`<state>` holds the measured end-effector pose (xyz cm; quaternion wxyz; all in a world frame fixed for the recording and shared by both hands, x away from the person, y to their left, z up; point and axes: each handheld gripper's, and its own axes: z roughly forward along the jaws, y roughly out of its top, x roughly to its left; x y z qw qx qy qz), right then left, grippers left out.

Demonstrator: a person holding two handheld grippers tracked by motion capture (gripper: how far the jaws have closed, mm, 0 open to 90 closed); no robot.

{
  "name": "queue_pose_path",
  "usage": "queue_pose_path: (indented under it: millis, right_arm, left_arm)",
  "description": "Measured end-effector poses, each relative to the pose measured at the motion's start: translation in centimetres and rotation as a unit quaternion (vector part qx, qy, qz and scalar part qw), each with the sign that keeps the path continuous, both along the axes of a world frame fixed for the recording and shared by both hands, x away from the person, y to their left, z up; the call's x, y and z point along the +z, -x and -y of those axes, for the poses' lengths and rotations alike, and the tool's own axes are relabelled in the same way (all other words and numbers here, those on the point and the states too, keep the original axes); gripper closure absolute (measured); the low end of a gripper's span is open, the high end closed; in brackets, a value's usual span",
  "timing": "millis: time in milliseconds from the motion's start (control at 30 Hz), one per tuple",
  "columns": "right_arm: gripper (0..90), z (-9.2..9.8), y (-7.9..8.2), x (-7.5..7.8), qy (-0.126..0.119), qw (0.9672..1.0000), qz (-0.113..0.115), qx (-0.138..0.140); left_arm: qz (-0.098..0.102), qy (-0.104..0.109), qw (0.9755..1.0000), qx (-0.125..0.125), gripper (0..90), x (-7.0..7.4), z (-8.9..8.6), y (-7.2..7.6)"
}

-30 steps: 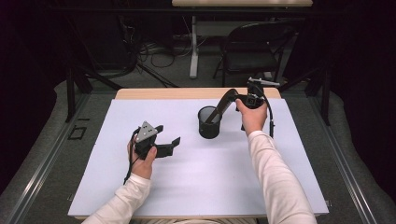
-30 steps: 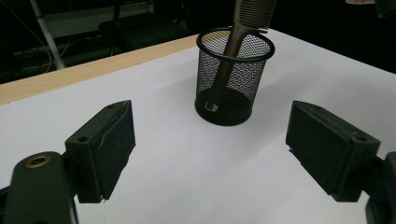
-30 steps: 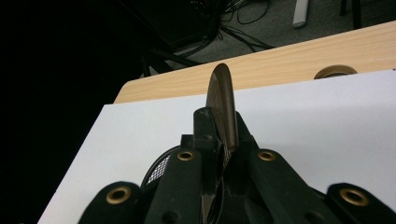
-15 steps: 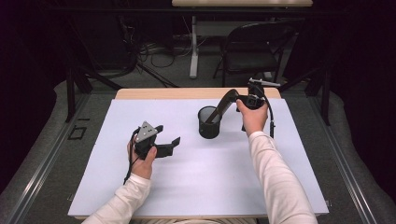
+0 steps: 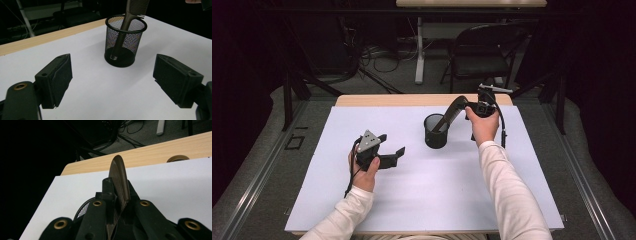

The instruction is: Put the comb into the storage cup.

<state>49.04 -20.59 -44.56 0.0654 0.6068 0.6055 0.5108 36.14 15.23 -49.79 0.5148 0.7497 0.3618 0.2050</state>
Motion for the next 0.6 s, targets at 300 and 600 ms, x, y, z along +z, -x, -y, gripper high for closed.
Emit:
queue_pose_path:
  millis: [300, 600]
  right_arm:
    - [81.1, 0.23, 0.02, -0.07, -0.004, 1.0, 0.0, -0.002]
    - [74.8, 0.47, 0.12, -0.24, -0.005, 1.0, 0.005, -0.004]
  left_arm:
    - [0.0, 0.0, 1.0, -0.001, 16.1, -0.03, 0.01, -0.03]
    - [-0.002, -0.002, 1.0, 0.0, 16.1, -0.07, 0.04, -0.06]
